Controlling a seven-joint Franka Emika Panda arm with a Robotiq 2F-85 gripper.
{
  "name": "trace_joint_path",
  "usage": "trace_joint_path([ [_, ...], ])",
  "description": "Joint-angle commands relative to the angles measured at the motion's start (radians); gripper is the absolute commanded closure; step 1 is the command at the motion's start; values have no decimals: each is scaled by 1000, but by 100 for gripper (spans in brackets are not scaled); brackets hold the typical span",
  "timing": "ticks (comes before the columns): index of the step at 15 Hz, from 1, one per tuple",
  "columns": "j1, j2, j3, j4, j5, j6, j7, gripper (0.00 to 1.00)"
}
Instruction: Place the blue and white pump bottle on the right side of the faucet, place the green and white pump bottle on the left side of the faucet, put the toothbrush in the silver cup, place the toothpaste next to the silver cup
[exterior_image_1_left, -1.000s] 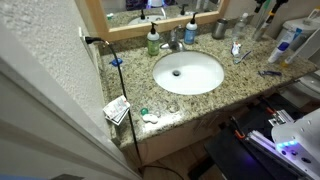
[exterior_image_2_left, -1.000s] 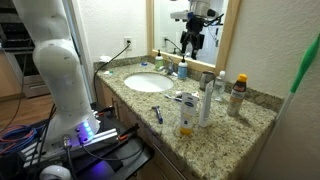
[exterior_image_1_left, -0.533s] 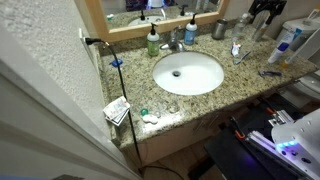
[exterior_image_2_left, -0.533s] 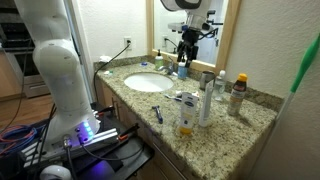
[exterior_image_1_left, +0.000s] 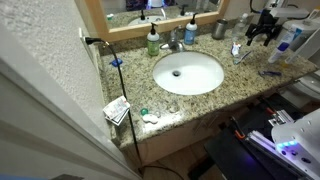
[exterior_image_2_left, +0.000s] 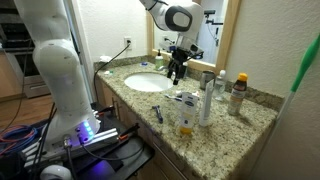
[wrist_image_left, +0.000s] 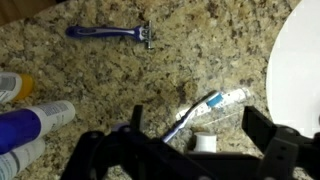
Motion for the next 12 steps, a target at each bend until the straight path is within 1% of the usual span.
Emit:
trace_joint_path([
  [1, -2, -1, 2, 1, 0, -2, 0, 0],
  [2, 0, 36, 5, 2, 34, 33, 29, 0],
  [4, -1, 55, 4, -28, 111, 113, 64, 0],
  [7, -2, 73, 5, -80, 206, 272, 108, 0],
  [10, -4, 75, 1, -141, 224, 401, 138, 0],
  [12, -3, 57, -4, -185, 196, 442, 155, 0],
])
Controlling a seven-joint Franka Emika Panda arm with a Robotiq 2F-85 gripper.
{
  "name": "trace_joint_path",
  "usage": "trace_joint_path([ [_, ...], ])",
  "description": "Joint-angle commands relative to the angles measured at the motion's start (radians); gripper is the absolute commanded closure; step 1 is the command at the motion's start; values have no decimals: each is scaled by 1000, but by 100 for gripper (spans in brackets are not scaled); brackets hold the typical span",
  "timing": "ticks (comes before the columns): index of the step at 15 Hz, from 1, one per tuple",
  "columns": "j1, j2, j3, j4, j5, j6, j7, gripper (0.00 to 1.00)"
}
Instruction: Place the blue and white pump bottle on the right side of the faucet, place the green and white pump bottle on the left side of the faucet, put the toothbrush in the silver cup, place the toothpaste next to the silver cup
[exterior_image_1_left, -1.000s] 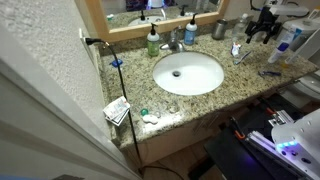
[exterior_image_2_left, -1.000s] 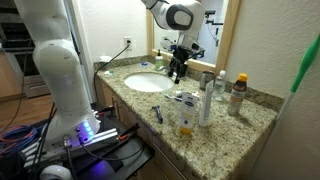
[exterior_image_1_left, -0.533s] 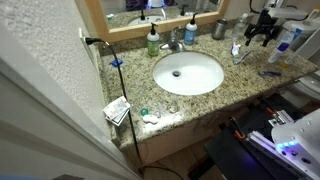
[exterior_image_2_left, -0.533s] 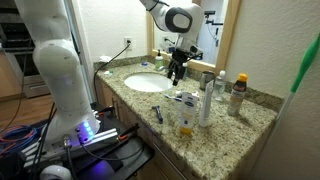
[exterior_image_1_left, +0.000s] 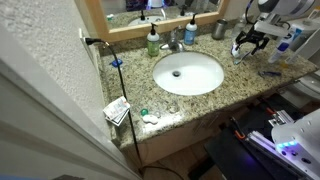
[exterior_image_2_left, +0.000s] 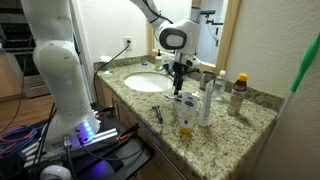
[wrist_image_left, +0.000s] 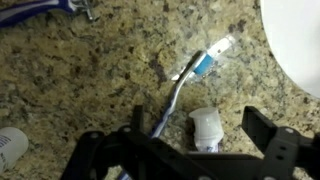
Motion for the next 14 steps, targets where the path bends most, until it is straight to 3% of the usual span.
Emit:
trace_joint_path([
  [1, 0, -38, 0, -85, -2, 78, 23, 0],
  [8, -2, -51, 0, -75, -20, 57, 19, 0],
  [14, -7, 23, 1, -101, 45, 168, 15, 0],
])
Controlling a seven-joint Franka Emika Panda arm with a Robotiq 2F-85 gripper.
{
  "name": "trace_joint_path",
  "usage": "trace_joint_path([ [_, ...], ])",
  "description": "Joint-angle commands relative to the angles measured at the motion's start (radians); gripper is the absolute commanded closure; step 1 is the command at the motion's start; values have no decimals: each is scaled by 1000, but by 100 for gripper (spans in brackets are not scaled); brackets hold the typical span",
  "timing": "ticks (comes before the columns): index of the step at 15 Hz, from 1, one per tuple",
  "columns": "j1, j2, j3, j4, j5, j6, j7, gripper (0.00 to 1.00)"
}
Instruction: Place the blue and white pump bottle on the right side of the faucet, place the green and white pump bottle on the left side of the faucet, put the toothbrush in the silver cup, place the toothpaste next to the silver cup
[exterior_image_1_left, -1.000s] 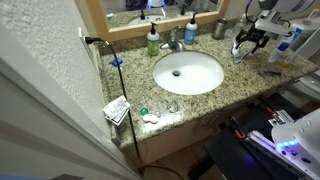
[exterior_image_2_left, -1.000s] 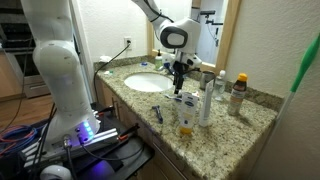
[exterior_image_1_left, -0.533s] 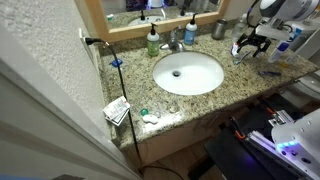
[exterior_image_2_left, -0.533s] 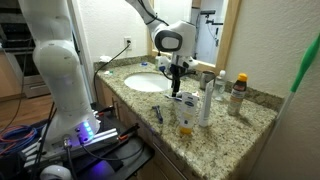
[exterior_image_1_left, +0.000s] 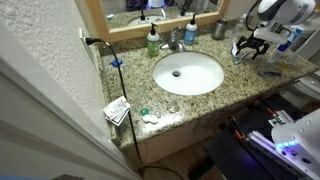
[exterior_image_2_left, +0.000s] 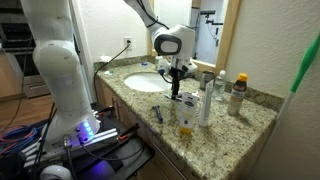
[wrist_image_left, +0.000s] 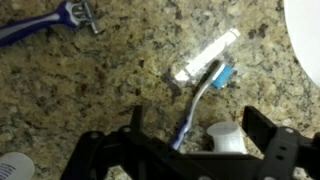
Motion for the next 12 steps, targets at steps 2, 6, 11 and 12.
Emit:
trace_joint_path([
  [2, -11, 40, 2, -34, 39, 103, -12, 0],
  [6, -4, 72, 6, -70, 24, 172, 2, 0],
  [11, 2, 75, 12, -84, 28, 216, 6, 32],
  [12, 2, 73, 13, -86, 31, 223, 6, 37],
])
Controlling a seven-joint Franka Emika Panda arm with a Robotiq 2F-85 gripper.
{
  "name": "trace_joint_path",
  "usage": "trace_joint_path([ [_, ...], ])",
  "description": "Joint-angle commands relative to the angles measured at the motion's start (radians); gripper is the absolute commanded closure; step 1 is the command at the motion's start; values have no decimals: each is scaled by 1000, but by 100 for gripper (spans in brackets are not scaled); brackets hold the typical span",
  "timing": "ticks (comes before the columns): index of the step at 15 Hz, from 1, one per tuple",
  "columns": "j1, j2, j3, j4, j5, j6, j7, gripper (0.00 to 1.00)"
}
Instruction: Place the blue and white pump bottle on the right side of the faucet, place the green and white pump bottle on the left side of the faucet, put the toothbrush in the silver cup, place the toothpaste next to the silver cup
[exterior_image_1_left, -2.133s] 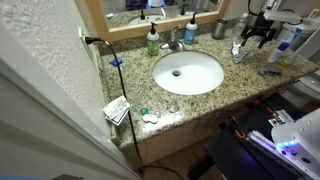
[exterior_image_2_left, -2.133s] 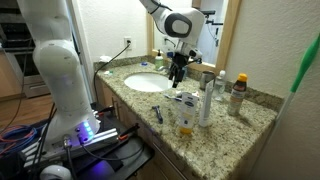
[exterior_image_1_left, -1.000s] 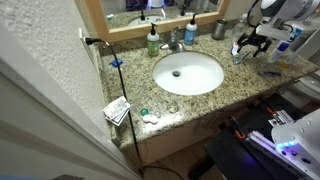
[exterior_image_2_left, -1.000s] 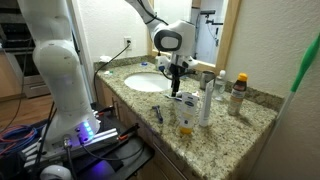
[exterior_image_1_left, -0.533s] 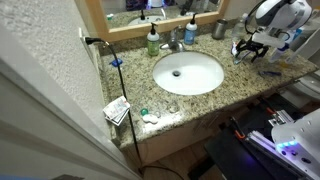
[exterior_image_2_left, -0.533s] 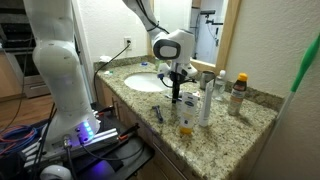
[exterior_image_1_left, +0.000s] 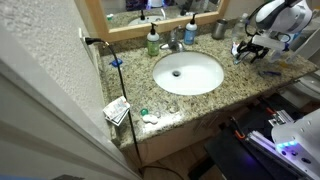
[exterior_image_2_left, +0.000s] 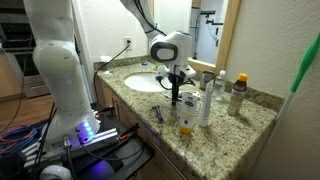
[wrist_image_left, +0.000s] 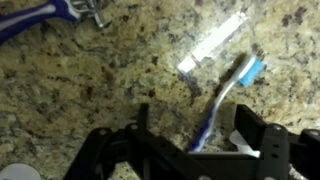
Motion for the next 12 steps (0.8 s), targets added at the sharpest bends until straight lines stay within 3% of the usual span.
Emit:
trace_joint_path([
  [1, 4, 37, 14, -33, 19, 79, 1, 44],
  [9, 36, 19, 30, -69, 19, 144, 49, 98],
  [12, 80, 20, 77, -52, 24, 128, 107, 97],
])
